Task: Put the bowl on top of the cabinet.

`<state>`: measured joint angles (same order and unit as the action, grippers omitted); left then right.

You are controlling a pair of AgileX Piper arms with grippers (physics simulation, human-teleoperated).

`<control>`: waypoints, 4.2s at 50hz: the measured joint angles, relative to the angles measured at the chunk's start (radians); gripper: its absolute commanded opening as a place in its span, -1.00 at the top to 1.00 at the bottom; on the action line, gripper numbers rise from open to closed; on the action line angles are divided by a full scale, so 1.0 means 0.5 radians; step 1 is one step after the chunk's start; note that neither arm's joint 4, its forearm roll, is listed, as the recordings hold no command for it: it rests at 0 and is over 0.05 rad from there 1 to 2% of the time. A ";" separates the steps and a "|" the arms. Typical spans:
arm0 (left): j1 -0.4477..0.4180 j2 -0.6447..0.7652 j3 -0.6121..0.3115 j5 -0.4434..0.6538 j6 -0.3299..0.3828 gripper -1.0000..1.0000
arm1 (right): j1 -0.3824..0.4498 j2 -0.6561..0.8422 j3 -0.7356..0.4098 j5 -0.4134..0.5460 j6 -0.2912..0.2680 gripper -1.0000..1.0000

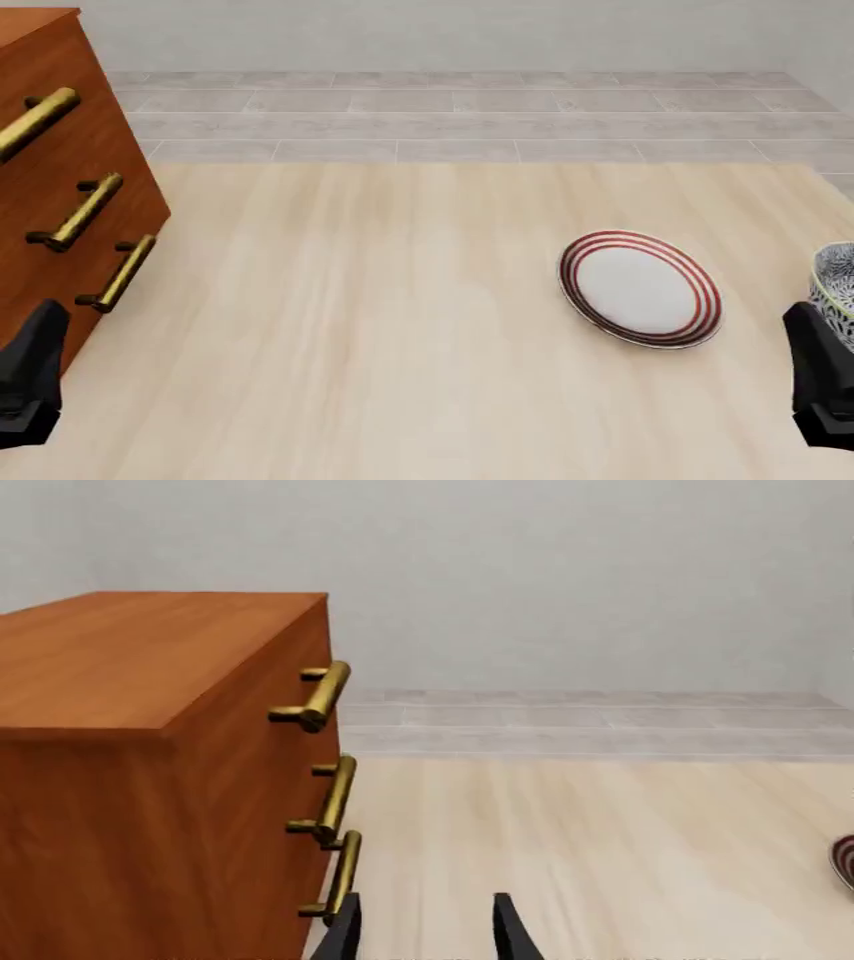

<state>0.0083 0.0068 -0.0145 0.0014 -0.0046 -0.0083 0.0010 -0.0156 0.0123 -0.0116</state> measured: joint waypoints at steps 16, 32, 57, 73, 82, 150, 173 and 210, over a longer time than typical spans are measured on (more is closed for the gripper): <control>-0.019 -0.007 -0.001 0.000 0.001 -1.00 | 0.008 0.003 -0.002 -0.004 0.006 -1.00; -0.037 -0.009 -0.021 0.002 0.001 -1.00 | -0.069 0.292 -0.242 0.061 -0.021 -1.00; -0.066 -0.004 -0.041 0.020 -0.053 -1.00 | -0.343 1.050 -1.175 0.511 -0.182 -1.00; -0.087 -0.001 -0.050 0.027 -0.064 -1.00 | -0.609 1.361 -1.599 0.852 -0.319 -1.00; -0.107 0.020 -0.048 0.004 -0.066 -1.00 | -0.748 1.495 -1.725 1.017 -0.388 -1.00; -0.147 0.240 0.021 -0.228 -0.038 -1.00 | -1.429 2.734 -1.815 0.502 -0.704 -1.00; -0.142 0.255 0.025 -0.243 -0.029 -1.00 | -1.497 3.045 -1.895 0.425 -0.677 -1.00; -0.137 0.217 0.022 -0.201 -0.024 -1.00 | -1.579 3.492 -1.942 0.271 -0.674 -1.00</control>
<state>-0.0601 0.1155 -0.0036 -0.0991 -0.0163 -0.7978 1.7468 -0.9863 0.1477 -0.3487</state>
